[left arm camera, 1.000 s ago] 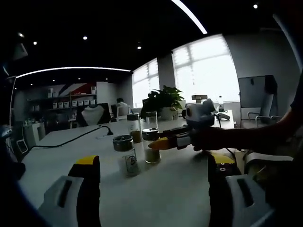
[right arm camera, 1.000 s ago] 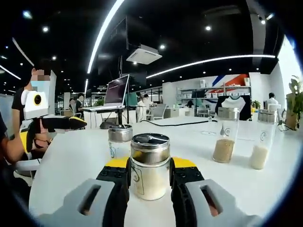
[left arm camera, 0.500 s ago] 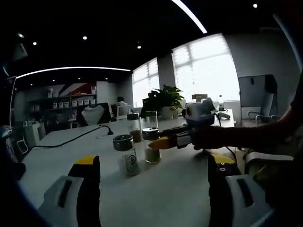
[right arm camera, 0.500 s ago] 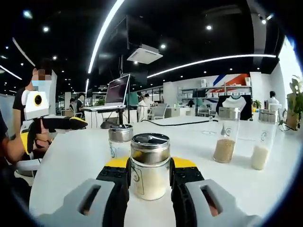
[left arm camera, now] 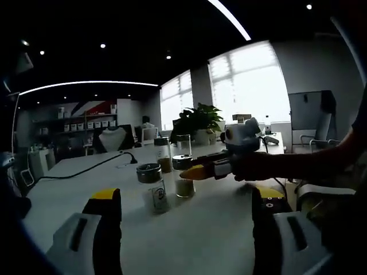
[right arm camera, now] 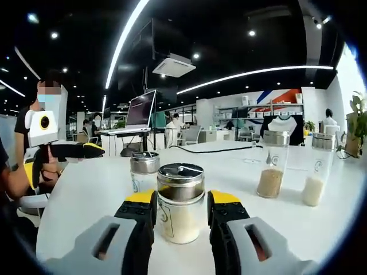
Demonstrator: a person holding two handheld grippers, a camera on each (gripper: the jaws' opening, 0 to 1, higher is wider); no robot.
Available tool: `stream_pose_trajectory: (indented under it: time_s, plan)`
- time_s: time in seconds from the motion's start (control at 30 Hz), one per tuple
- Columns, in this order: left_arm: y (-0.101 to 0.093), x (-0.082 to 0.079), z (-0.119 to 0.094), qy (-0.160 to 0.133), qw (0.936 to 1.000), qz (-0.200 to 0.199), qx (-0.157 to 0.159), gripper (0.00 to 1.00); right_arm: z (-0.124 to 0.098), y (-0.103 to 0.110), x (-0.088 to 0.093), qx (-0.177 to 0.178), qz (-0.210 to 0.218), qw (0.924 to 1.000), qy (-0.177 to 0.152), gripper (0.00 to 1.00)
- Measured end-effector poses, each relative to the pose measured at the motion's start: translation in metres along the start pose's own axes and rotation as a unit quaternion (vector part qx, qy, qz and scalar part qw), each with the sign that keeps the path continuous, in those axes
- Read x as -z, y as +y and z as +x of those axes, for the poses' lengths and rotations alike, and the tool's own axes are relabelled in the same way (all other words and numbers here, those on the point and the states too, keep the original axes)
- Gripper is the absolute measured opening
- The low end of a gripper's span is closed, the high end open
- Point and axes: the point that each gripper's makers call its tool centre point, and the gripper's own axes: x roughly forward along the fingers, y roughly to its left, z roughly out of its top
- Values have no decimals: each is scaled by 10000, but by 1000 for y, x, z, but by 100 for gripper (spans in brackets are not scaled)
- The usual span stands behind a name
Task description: Rotate the seasoning bottle until the label or dispensing opening points toward the visible target arrow and the bottle remains upright within the marked orientation range
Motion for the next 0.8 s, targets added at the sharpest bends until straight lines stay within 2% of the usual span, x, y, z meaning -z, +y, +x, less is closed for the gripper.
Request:
stream_pose_trajectory:
  time_s: [0.03,0.27,0.4,0.53,0.8]
  plan:
    - [0,0,0,-3,10000,-7,-4,100,-1,0,-5,-18,113,9999,-70,34]
    - [0,0,-1,-1,10000,-18,-5,100,-7,-1,-22,84,70,9998,-184,40]
    - [1,0,-1,-3,10000,-5,-44,100,-9,-8,-34,278,101,9992,-253,41]
    - [2,-3,-2,-100,9999,-66,-43,100,-12,-21,-43,520,100,9983,-256,49]
    - [-1,1,0,-8,10000,-50,-5,100,-13,-53,-46,927,50,9956,-136,49]
